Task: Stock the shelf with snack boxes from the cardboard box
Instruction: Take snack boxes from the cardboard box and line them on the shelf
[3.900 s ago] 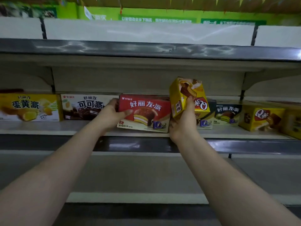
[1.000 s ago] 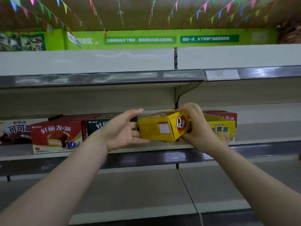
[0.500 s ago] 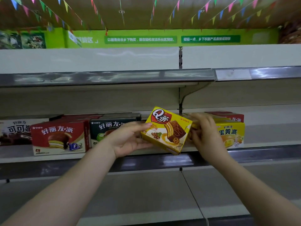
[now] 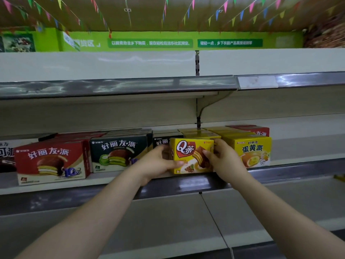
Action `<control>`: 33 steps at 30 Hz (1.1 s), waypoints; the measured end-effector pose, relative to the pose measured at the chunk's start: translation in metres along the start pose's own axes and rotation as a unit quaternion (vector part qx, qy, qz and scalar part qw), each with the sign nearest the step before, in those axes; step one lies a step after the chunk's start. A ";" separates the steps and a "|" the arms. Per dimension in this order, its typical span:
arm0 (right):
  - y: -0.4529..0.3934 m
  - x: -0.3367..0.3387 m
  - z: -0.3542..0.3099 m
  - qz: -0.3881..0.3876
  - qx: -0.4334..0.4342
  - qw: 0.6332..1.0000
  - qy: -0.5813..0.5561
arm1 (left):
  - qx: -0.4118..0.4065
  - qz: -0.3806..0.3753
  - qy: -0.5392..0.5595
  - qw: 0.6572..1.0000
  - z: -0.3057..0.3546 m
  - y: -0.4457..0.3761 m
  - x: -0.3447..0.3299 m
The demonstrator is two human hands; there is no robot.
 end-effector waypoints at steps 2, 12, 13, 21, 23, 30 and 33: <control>0.000 0.001 0.001 0.005 0.009 0.998 0.059 | -0.050 0.015 -0.119 0.992 0.007 -0.004 -0.010; -0.002 -0.001 0.004 -0.022 -0.017 0.971 0.236 | -0.126 0.025 -0.252 0.959 0.023 -0.020 -0.054; -0.001 0.001 0.004 -0.021 -0.014 0.967 0.253 | -0.127 0.024 -0.253 0.959 0.021 -0.023 -0.056; -0.003 0.010 0.007 0.037 0.044 0.930 0.362 | -0.128 0.069 -0.327 0.934 0.020 -0.039 -0.076; -0.002 0.008 0.007 0.046 0.065 0.925 0.372 | -0.129 0.084 -0.352 0.923 0.023 -0.035 -0.080; 0.007 0.004 -0.004 0.042 0.137 0.919 0.366 | -0.093 0.158 -0.345 0.921 0.030 0.005 -0.065; 0.023 -0.002 -0.022 0.032 0.170 0.920 0.350 | -0.135 0.227 -0.340 0.902 0.036 0.040 -0.039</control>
Point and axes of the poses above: each hand's wrist, its own y-axis away from the middle knuckle, its own x-axis out of the back of the hand, z = x × y, the point moved 5 cm from there along -y, towards the middle knuckle, and after that the axes turned 13 degrees about z, right-handed, at the moved point
